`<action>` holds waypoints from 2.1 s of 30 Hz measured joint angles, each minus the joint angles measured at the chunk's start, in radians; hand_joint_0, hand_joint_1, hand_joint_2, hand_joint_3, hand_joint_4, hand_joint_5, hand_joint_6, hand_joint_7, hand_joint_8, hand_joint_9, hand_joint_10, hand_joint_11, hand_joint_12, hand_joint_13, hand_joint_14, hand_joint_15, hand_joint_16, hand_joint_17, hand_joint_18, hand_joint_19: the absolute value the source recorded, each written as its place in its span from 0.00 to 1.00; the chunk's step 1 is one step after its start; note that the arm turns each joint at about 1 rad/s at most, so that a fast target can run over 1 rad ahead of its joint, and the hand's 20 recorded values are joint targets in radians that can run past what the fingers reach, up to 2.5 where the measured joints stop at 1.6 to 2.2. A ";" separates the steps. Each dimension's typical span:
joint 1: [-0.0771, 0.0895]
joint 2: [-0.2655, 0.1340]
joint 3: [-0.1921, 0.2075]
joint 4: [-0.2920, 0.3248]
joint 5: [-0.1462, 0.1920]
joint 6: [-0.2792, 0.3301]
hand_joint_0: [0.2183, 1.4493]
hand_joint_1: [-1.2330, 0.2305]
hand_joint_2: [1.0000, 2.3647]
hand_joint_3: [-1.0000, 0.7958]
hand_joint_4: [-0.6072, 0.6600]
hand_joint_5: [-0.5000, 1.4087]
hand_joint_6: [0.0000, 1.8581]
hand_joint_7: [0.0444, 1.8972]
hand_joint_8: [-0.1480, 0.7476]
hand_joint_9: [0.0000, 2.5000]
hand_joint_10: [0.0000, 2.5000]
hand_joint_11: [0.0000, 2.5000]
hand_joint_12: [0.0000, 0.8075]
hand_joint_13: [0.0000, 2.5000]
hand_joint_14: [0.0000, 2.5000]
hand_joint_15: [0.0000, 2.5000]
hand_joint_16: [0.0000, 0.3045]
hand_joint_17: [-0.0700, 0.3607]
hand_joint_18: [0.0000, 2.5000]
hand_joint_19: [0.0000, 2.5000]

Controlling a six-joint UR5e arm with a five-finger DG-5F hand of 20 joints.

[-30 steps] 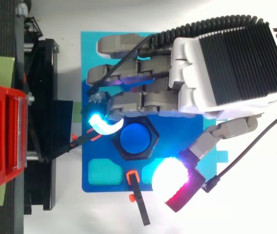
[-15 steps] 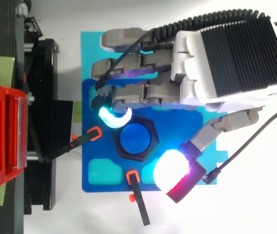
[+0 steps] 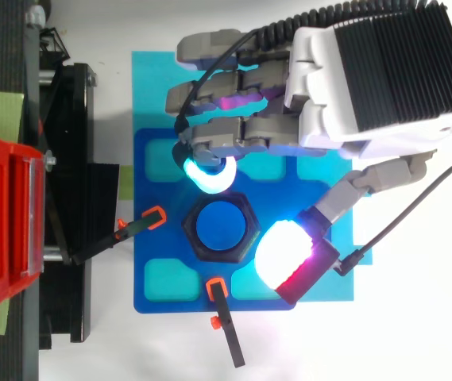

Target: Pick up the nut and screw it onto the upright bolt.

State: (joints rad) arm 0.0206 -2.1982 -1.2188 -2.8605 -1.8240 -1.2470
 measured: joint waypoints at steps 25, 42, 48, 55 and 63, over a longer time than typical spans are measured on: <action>0.011 -0.001 0.088 -0.045 -0.017 -0.005 0.22 0.72 0.00 0.28 0.67 0.19 0.27 0.36 0.45 0.32 0.00 0.00 0.36 0.16 0.00 0.00 0.11 0.34 0.03 0.00; 0.042 -0.042 0.080 0.050 0.004 0.006 0.21 0.75 0.00 0.28 0.64 0.17 0.27 0.33 0.44 0.27 0.00 0.00 0.39 0.12 0.00 0.00 0.13 0.36 0.00 0.00; 0.044 -0.043 0.055 0.031 0.003 0.006 0.21 0.75 0.00 0.28 0.65 0.18 0.27 0.35 0.44 0.27 0.00 0.00 0.39 0.12 0.00 0.00 0.13 0.36 0.00 0.00; 0.052 -0.043 0.026 0.053 0.019 0.010 0.21 0.75 0.00 0.28 0.66 0.18 0.27 0.36 0.45 0.27 0.00 0.00 0.39 0.12 0.00 0.00 0.13 0.36 0.00 0.00; 0.053 -0.043 0.024 0.059 0.020 0.016 0.21 0.74 0.00 0.28 0.67 0.19 0.27 0.40 0.46 0.28 0.00 0.00 0.39 0.12 0.00 0.00 0.12 0.36 0.00 0.00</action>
State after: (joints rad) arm 0.0737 -2.2411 -1.1947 -2.8017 -1.8038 -1.2307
